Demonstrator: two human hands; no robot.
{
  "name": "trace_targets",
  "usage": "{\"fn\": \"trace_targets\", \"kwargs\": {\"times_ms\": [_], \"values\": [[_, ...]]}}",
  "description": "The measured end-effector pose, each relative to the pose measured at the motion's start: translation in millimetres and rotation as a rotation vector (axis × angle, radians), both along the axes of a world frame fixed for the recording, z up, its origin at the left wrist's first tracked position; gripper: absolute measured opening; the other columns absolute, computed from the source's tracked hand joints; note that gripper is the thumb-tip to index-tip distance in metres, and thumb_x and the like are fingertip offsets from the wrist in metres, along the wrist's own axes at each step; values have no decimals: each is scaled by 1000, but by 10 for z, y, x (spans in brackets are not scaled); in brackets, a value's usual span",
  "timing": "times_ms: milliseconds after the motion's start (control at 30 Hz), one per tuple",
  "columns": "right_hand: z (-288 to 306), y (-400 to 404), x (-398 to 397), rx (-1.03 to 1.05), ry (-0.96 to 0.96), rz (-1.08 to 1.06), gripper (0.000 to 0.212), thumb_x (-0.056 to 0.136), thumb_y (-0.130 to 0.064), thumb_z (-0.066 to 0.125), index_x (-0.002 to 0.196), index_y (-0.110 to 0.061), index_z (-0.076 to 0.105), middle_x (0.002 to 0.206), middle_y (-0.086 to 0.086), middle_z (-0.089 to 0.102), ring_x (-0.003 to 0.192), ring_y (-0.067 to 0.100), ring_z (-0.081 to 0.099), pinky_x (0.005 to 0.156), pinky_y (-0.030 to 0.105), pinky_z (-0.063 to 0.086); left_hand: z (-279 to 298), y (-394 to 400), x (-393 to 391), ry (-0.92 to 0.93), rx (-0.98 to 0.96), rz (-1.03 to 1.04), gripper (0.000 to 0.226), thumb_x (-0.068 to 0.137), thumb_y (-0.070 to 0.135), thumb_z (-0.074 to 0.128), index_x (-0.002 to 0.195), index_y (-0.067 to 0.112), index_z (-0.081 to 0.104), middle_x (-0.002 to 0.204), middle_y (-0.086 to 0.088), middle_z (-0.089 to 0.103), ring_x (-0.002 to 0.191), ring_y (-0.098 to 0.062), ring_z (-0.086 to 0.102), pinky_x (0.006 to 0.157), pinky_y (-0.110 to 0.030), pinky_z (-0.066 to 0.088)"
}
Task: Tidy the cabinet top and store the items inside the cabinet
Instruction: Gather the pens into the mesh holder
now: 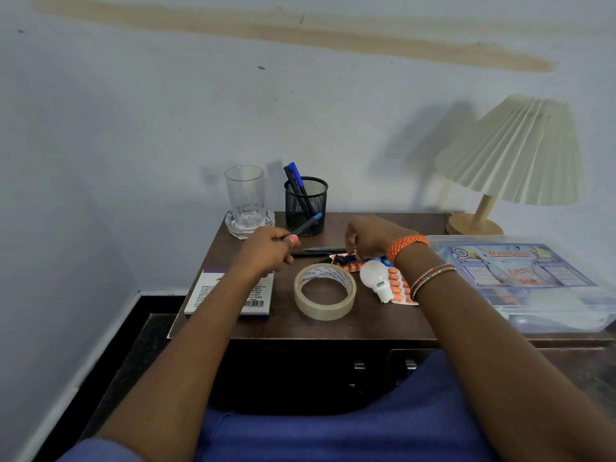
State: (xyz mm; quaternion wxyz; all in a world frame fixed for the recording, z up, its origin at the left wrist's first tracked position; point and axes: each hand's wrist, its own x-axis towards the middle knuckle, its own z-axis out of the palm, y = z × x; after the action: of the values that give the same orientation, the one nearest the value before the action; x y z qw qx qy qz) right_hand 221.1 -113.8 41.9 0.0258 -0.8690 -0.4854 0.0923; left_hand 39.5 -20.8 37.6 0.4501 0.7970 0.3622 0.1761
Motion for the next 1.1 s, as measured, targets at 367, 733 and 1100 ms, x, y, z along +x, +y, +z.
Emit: {"fn": "trace_targets", "kwargs": {"times_ms": [367,733,1100], "values": [[53,-11,-10,8,44,31,25,88,-7,57,112,-2,57,119,17,58,106,30,55,88,38,48,-21,3,10,-24,-57,-3,24,97,18,48,114,9,63,66,-1,58,51,-12,45,49,-22,37],[383,41,-185,1072,694,-100,22,84,-2,67,101,-4,53,81,14,67,69,18,70,65,25,60,6,-7,25,-97,-56,-24,15,96,16,49,103,16,63,70,-2,59,55,-12,50,52,-21,41],[351,61,-198,1058,927,-121,19,82,1,69,86,-6,52,88,25,69,72,24,72,65,29,61,40,-47,39,-145,-63,-38,17,96,17,49,107,16,63,72,-3,61,58,-14,53,59,-26,46]]}}
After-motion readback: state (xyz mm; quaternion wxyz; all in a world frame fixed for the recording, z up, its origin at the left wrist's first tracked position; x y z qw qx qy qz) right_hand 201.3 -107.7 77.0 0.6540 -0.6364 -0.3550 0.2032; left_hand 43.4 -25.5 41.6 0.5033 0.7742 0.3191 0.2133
